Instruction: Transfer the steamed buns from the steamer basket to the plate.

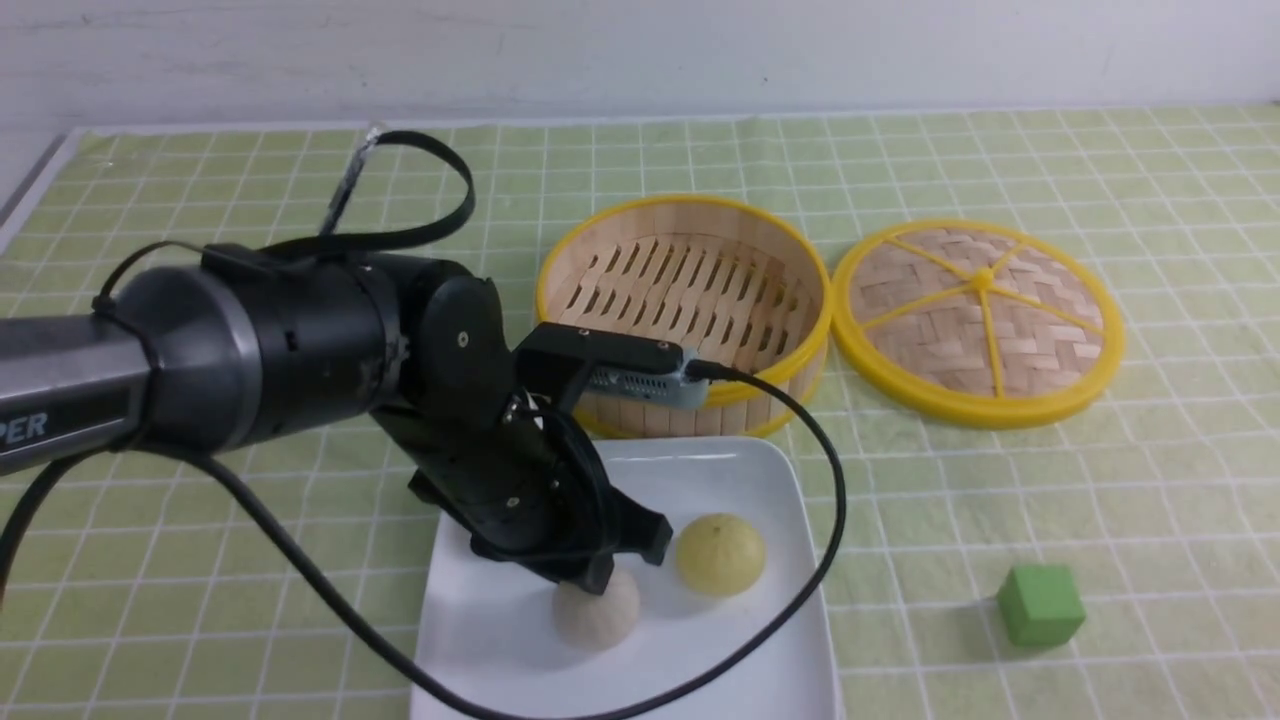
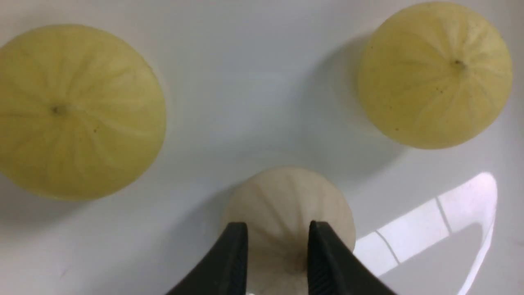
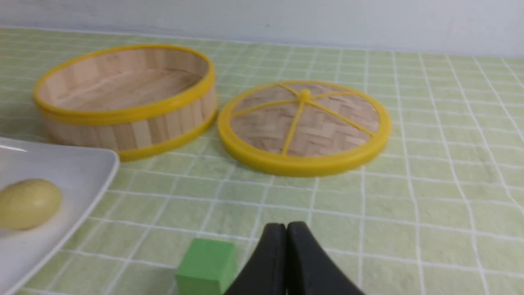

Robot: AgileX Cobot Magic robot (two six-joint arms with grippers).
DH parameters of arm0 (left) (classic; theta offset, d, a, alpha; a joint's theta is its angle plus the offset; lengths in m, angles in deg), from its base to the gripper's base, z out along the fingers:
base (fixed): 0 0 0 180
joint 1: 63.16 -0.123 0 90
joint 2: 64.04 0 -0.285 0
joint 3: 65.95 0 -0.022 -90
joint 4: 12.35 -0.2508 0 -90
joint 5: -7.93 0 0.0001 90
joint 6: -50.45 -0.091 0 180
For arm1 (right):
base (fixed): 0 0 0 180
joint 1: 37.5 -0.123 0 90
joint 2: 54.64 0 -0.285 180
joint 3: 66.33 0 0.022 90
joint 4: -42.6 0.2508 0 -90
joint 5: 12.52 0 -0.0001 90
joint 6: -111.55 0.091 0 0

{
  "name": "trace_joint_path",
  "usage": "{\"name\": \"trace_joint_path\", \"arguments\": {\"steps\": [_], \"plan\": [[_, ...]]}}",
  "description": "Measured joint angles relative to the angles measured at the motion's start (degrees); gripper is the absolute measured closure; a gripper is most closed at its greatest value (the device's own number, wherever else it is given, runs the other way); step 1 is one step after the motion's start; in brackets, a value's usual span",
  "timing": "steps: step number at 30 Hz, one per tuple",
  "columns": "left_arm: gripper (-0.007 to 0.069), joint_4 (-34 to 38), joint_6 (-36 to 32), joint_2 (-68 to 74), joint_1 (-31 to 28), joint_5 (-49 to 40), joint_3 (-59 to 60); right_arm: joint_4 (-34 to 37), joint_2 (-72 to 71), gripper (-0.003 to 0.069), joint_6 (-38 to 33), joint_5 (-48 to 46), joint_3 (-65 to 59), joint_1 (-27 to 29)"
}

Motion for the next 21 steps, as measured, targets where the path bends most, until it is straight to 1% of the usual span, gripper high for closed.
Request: {"name": "trace_joint_path", "arguments": {"steps": [1,2,4,7,10,15,19,21], "plan": [[0.0384,0.00,0.00,0.00,0.00,0.00,0.00,0.00,-0.20,0.0644,0.00,-0.12,-0.37,0.31],[0.0382,-0.43,0.00,0.00,0.00,0.14,0.00,0.00,-1.66,0.0643,0.00,-0.89,-1.81,2.54],[0.0382,-0.92,0.00,-0.14,0.00,0.14,0.00,0.00,-2.65,0.0641,0.00,-1.35,-3.24,4.25],[0.0382,-1.62,0.02,-1.49,0.00,0.08,0.00,0.00,-3.08,0.0636,0.00,-3.22,-4.72,5.47],[0.0382,-3.09,0.02,-4.66,0.00,0.08,0.00,0.00,-3.08,0.0632,0.00,-5.20,-4.72,5.56],[0.0382,-5.30,0.55,-10.59,0.00,-1.44,0.00,-0.10,-3.08,0.0627,0.00,-5.59,-4.62,5.56],[0.0403,-7.95,2.34,-21.25,0.00,-6.23,0.00,-0.10,-3.08,0.0621,0.00,-5.85,-4.56,5.56],[0.0435,-10.70,4.44,-26.93,0.00,-10.95,0.00,-0.12,-3.08,0.0619,0.00,-5.85,-4.56,5.56]]}}
